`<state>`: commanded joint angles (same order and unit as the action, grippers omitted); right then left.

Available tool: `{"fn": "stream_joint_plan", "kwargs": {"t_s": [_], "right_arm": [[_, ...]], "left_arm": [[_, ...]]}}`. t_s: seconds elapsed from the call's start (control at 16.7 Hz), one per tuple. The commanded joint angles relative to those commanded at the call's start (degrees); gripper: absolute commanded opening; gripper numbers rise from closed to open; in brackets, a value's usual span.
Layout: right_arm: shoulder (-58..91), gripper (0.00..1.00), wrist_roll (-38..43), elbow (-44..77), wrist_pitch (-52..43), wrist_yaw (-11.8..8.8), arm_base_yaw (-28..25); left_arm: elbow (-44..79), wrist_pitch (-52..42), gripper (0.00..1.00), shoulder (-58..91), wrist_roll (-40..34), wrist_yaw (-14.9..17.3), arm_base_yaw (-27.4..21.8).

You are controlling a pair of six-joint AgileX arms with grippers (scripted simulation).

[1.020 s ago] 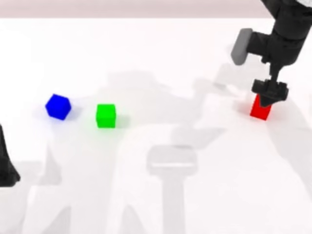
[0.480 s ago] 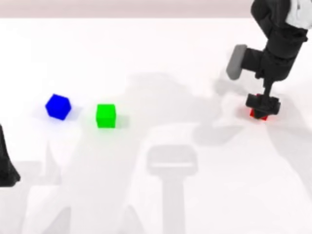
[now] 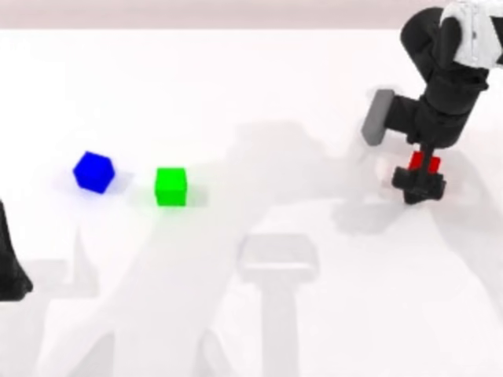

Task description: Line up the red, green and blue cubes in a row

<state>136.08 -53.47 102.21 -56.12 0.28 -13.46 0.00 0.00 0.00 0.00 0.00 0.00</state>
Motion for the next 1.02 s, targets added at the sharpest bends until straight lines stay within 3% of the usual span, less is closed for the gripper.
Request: {"fn": "stream_joint_plan", "kwargs": {"t_s": [0.78, 1.02], "right_arm": [[0.0, 0.02, 0.0, 0.0, 0.0, 0.0, 0.0], [0.0, 0.0, 0.0, 0.0, 0.0, 0.0, 0.0]], "left_arm": [[0.0, 0.0, 1.0, 0.0, 0.0, 0.0, 0.0], [0.0, 0.0, 1.0, 0.0, 0.0, 0.0, 0.0]]}}
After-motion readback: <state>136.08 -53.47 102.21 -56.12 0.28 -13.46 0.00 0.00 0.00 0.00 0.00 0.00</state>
